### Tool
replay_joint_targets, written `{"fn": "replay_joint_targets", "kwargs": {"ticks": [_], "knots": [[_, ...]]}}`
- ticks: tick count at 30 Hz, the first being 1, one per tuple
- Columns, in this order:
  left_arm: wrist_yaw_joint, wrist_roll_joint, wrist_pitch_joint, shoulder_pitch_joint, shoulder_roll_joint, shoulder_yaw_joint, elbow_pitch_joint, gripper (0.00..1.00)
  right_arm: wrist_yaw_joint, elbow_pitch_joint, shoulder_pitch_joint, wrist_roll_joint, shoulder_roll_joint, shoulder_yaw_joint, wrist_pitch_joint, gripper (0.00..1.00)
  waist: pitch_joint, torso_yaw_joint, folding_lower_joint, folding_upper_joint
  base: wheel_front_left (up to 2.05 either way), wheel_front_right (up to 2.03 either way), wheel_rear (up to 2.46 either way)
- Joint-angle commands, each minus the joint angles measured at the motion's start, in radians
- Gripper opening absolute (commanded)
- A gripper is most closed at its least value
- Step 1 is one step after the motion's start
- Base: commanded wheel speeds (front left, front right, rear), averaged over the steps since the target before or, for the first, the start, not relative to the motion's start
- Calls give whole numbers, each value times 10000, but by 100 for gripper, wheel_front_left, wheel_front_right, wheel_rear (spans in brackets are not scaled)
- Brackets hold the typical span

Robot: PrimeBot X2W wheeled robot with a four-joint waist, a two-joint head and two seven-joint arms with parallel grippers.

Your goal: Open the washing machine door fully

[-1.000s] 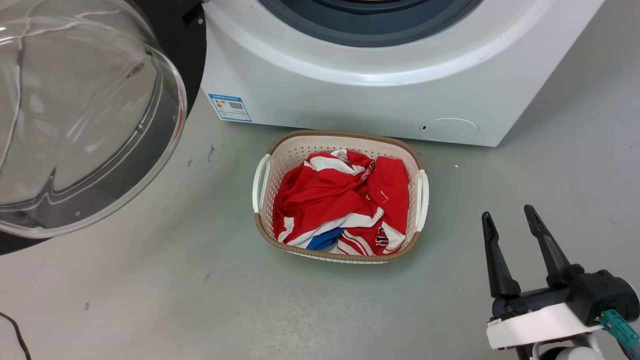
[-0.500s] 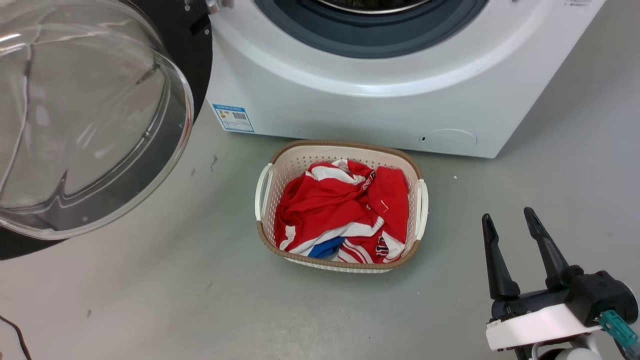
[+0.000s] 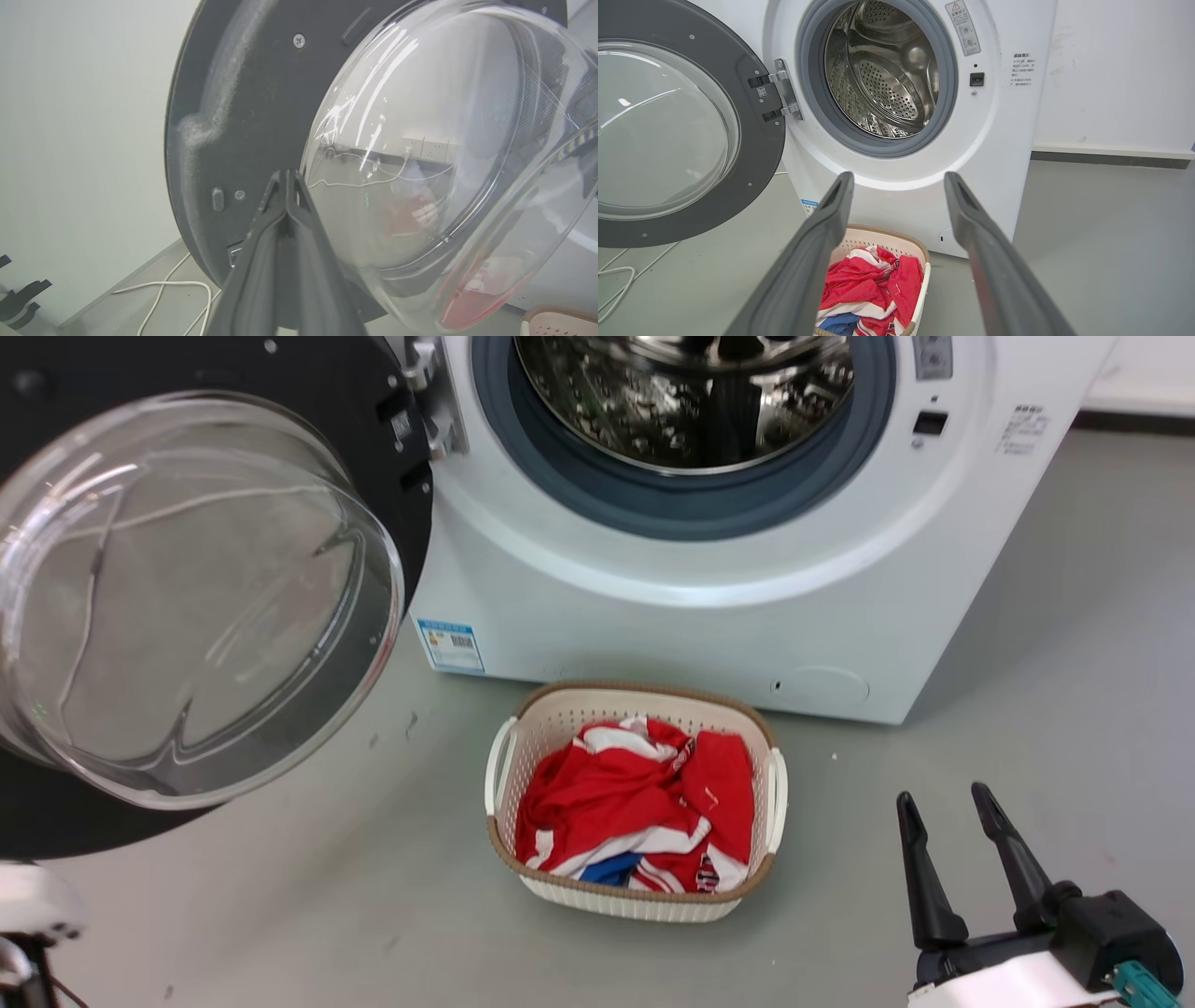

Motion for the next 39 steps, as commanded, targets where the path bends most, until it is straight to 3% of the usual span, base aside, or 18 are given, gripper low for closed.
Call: {"fn": "replay_joint_targets", "kwargs": {"ticks": [1, 13, 14, 25, 29, 30, 32, 33, 39], "knots": [[-37, 79, -26, 212, -140, -108, -198, 0, -2, -28, 96, 44, 26, -9, -17, 100, -261, 2, 0, 0, 0, 0, 0], [5, 828, -25, 2388, -1646, -1852, -3160, 0, -2, -202, 596, 51, 28, -157, -17, 100, -929, -191, 0, 0, 0, 0, 0], [-29, 880, -25, 2786, -1834, -2488, -3563, 0, -2, -268, 664, 18, 26, -156, -17, 100, -1008, -323, 0, 0, 0, 0, 0], [107, 318, -25, 3256, -2069, -4416, -4037, 0, -2, -614, 684, -1, 28, -260, -17, 100, -1097, -910, 0, 0, 0, 0, 0], [340, 97, -25, 3305, -2084, -4802, -4103, 0, -2, -656, 749, 63, 26, -348, -17, 100, -1121, -1148, 0, 0, 0, 0, 0], [370, 34, -25, 3310, -2083, -4846, -4089, 4, -2, -662, 764, 78, 28, -363, -17, 100, -1129, -1206, 0, 0, 0, 0, 0], [418, -10, -25, 3402, -2093, -4960, -4027, 51, -2, -685, 796, 91, 28, -389, -17, 100, -1143, -1318, 0, 0, 0, 0, 0], [435, -60, -25, 3416, -2094, -5007, -4090, 100, -2, -700, 798, 100, 26, -397, -17, 100, -1149, -1369, 0, 0, 0, 0, 0], [423, -375, -25, 3573, -2095, -5312, -4103, 100, -2, -773, 939, 122, 28, -480, -17, 100, -1179, -1566, 0, 0, 0, 0, 0]]}}
